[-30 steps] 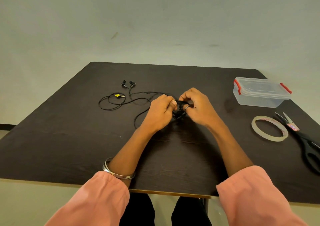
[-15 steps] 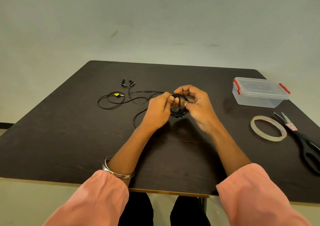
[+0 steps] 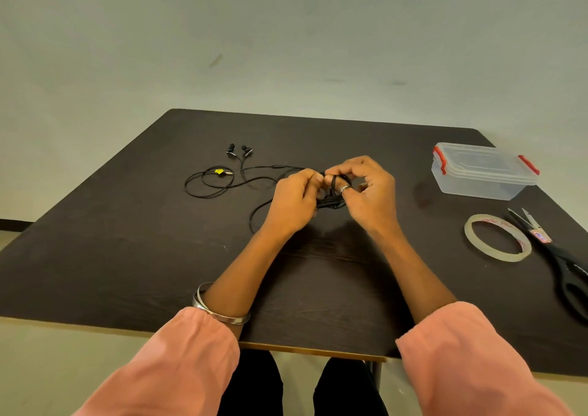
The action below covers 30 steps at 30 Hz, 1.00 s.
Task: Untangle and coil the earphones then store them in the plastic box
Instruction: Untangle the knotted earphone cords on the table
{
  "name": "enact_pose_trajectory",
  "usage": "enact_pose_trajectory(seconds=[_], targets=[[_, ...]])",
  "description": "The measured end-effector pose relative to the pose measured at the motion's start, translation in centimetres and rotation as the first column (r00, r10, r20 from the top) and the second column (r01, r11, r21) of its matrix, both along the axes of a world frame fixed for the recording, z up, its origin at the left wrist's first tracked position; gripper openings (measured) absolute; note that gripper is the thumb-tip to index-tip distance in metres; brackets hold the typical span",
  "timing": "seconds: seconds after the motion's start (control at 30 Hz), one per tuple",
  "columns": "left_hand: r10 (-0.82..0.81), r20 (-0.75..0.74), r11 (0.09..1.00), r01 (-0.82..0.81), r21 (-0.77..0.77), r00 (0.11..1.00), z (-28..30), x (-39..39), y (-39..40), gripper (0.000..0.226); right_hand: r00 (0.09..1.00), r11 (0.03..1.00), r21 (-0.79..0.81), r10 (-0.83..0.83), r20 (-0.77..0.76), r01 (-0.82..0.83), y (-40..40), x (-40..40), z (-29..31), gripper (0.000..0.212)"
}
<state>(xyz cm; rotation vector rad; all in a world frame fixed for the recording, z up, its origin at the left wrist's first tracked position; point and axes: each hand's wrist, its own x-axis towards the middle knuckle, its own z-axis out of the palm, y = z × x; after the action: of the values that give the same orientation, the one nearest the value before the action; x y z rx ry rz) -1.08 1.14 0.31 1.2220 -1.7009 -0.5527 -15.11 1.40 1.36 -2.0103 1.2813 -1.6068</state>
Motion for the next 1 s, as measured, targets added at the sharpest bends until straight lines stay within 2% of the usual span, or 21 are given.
enact_pose_trajectory(seconds=[0.1,0.17,0.23,0.33,0.4,0.43,0.5,0.57,0.6,0.67,0.73,0.8,0.87,0.93,1.0], targets=[[-0.031,0.024,0.999,0.032,-0.029,0.999,-0.1,-0.3,0.1,0.023,0.992,0.988,-0.093,-0.124,0.023,0.126,0.2,0.4,-0.2,0.015],[-0.047,0.037,0.997,0.049,-0.054,0.998,-0.1,-0.4,0.1,0.022,0.989,0.984,-0.105,-0.140,0.055,0.145,0.3,0.5,-0.1,0.012],[-0.029,0.064,0.995,0.035,-0.098,0.998,-0.2,-0.5,0.0,0.022,0.974,0.995,0.070,-0.089,0.209,0.076,0.2,0.5,0.1,0.016],[0.006,0.161,0.990,0.016,-0.137,0.987,-0.4,-0.5,-0.3,0.023,0.864,0.934,0.341,-0.080,0.497,-0.109,-0.1,1.1,0.1,0.023],[-0.037,0.148,0.997,0.046,-0.059,0.988,-0.3,-0.7,-0.2,0.023,0.842,0.919,0.382,-0.134,0.523,-0.091,-0.2,1.2,-0.1,0.025],[-0.071,0.099,0.997,0.071,0.003,0.993,-0.2,-0.7,-0.1,0.022,0.881,0.941,0.339,-0.144,0.450,-0.019,-0.2,1.2,-0.3,0.024],[-0.122,-0.113,0.981,0.137,0.136,0.986,0.0,-0.7,0.0,0.024,0.984,0.988,0.083,-0.136,0.112,0.127,-0.3,0.7,-0.6,0.021],[-0.104,-0.326,0.955,0.186,0.231,0.940,0.3,-0.7,0.2,0.028,0.957,0.973,-0.184,-0.179,-0.229,0.138,-0.6,-0.1,-0.6,0.026],[-0.080,-0.380,0.949,0.187,0.254,0.922,0.4,-0.6,0.2,0.029,0.922,0.959,-0.257,-0.204,-0.330,0.120,-0.9,-0.6,-0.3,0.028],[-0.046,-0.425,0.948,0.174,0.267,0.904,0.3,-0.5,0.1,0.032,0.868,0.934,-0.352,-0.226,-0.442,0.064,-1.3,-1.3,0.0,0.026],[-0.029,-0.377,0.961,0.130,0.244,0.926,0.0,-0.3,-0.1,0.035,0.872,0.938,-0.346,-0.178,-0.457,0.010,-1.3,-1.8,0.0,0.020],[-0.005,-0.176,0.991,0.028,0.128,0.984,-0.5,0.0,-0.5,0.029,0.928,0.970,-0.241,-0.070,-0.366,-0.021,-1.0,-1.8,-0.2,0.015],[0.044,0.027,0.998,-0.043,-0.041,0.999,-0.8,0.1,-0.6,0.022,0.980,0.993,-0.114,-0.010,-0.201,-0.013,-0.8,-1.3,-0.3,0.010],[0.055,0.087,0.988,-0.042,-0.151,0.995,-0.9,0.0,-0.5,0.023,0.999,0.997,0.076,-0.007,0.043,0.004,-0.7,-0.7,-0.1,0.011],[0.051,0.094,0.982,-0.033,-0.187,0.994,-0.8,-0.1,-0.4,0.023,0.957,0.959,0.275,-0.021,0.291,-0.063,-0.8,-0.4,0.3,0.014]])
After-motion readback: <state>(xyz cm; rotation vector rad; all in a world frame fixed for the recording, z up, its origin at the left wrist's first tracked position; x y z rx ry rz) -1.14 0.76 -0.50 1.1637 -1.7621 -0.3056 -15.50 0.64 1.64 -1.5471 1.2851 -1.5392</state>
